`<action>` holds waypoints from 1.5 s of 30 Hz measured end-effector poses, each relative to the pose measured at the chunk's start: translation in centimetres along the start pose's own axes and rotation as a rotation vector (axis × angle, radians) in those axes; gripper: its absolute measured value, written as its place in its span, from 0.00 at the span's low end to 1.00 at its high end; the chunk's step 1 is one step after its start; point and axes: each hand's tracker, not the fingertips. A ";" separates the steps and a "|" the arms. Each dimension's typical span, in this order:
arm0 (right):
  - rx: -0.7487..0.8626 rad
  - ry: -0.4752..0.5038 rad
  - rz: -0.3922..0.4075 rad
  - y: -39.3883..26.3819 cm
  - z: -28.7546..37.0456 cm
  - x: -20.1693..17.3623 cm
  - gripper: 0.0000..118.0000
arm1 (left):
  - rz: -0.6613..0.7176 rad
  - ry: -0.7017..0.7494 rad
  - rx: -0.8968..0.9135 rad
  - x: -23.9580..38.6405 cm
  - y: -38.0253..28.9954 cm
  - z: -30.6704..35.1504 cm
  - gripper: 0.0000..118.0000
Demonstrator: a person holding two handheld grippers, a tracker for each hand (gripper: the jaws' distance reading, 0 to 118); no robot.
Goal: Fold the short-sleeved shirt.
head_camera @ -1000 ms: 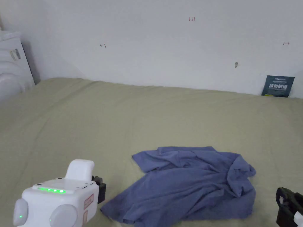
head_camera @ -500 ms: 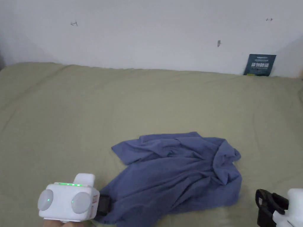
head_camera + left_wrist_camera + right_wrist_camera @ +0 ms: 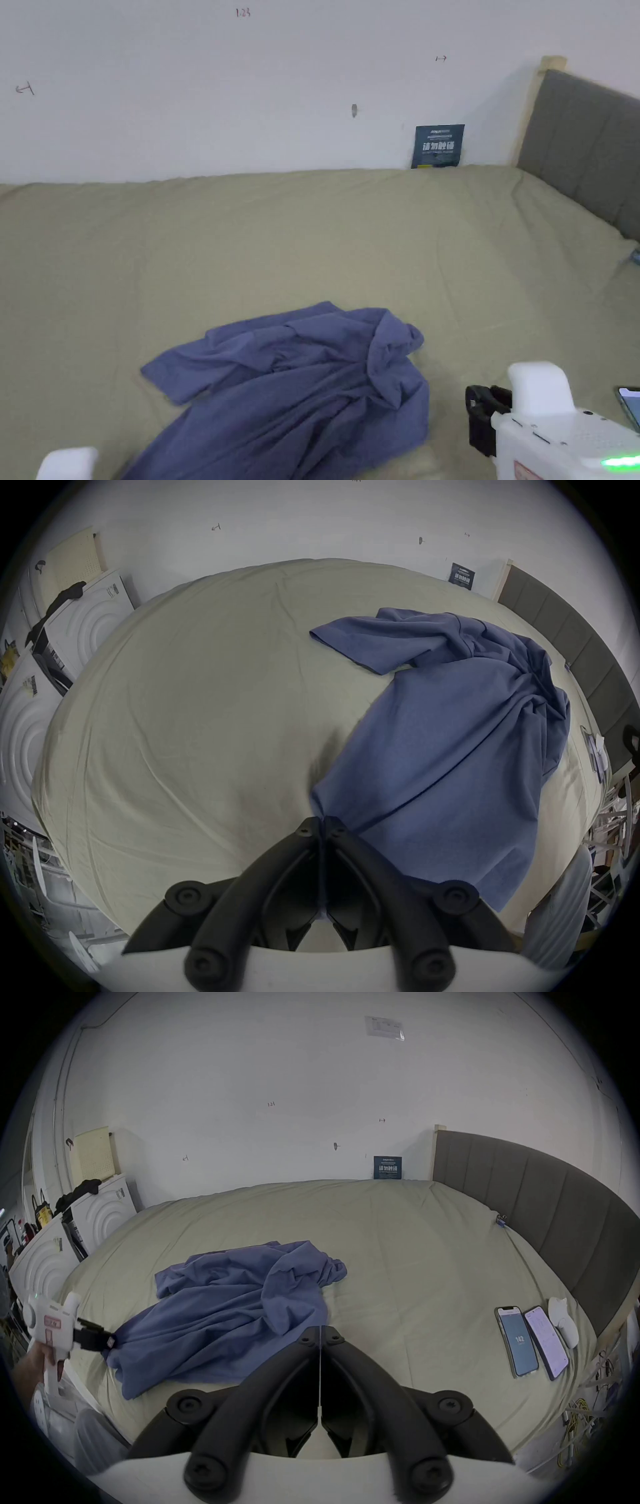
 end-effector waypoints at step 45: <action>-0.071 0.090 0.091 18.8 -2.9 8.4 0.04 | 0.080 0.052 0.309 -4.6 8.2 13.9 0.00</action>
